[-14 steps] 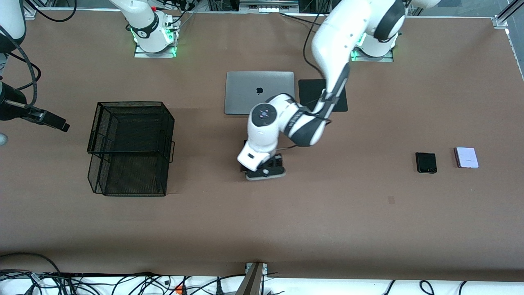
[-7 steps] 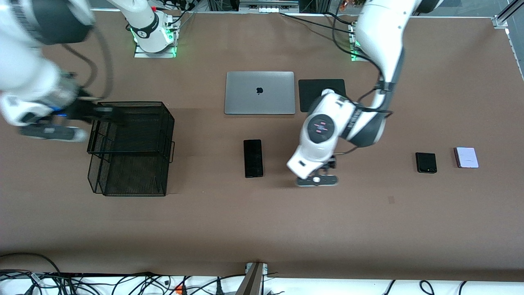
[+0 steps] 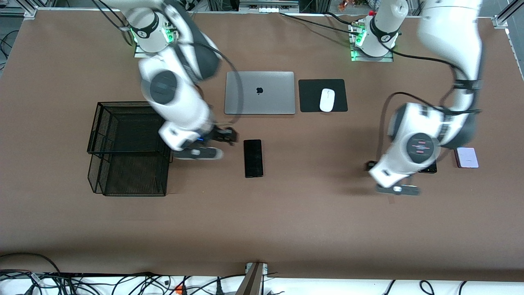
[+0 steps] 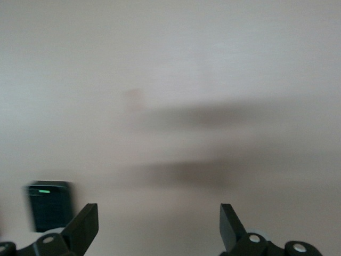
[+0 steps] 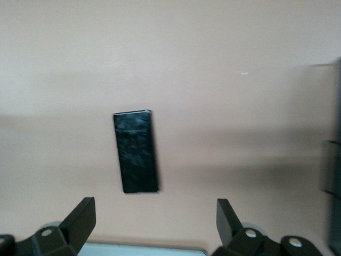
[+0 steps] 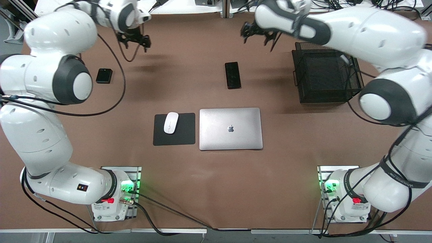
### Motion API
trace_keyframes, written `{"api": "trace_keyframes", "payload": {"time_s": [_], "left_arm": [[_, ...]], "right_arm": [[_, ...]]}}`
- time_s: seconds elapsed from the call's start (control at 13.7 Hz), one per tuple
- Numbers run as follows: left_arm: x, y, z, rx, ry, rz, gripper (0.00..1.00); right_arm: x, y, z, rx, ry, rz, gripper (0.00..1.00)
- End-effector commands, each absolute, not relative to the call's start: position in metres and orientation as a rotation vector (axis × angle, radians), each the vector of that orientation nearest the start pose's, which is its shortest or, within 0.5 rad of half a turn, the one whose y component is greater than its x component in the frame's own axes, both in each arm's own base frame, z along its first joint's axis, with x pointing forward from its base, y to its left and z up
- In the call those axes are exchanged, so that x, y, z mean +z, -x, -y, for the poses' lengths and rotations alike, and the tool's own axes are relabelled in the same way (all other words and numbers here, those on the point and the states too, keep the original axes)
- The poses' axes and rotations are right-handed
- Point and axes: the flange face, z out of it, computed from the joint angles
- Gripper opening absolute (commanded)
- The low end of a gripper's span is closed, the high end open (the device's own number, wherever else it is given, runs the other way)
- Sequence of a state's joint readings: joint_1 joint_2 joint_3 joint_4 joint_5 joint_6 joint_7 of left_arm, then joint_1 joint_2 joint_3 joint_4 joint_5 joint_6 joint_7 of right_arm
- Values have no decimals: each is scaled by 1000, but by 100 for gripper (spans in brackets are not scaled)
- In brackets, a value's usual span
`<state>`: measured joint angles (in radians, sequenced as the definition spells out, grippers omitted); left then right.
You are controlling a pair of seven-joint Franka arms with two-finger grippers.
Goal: Place phones with both arms
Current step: 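Grasp the black phone with the right gripper while the left gripper grasps the flip phone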
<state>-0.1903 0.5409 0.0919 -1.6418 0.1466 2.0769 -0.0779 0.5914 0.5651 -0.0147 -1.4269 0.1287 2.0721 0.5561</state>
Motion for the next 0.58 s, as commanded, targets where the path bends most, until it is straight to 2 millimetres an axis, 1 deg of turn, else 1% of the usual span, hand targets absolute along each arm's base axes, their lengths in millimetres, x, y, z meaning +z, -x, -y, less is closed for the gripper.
{"api": "trace_keyframes", "payload": {"time_s": [0.0,0.07,0.15,0.22,0.36,0.51], "left_arm": [[305,-663,-3,101,2955,-220,100],[301,-661,-29,85,2960,-235,100],[290,-657,-56,56,2972,-232,100],[279,-647,-78,8,2993,-200,100],[252,-627,-109,-59,3029,-162,100],[241,-615,-126,-68,3080,-121,100]], "right_arm": [[332,-603,-431,-56,2999,-67,100],[312,-598,-443,-70,3006,-40,100],[295,-593,-453,-72,3012,-27,100],[280,-585,-464,-78,3013,-14,100],[255,-575,-480,-124,3024,8,100],[228,-568,-487,-156,3067,21,100]]}}
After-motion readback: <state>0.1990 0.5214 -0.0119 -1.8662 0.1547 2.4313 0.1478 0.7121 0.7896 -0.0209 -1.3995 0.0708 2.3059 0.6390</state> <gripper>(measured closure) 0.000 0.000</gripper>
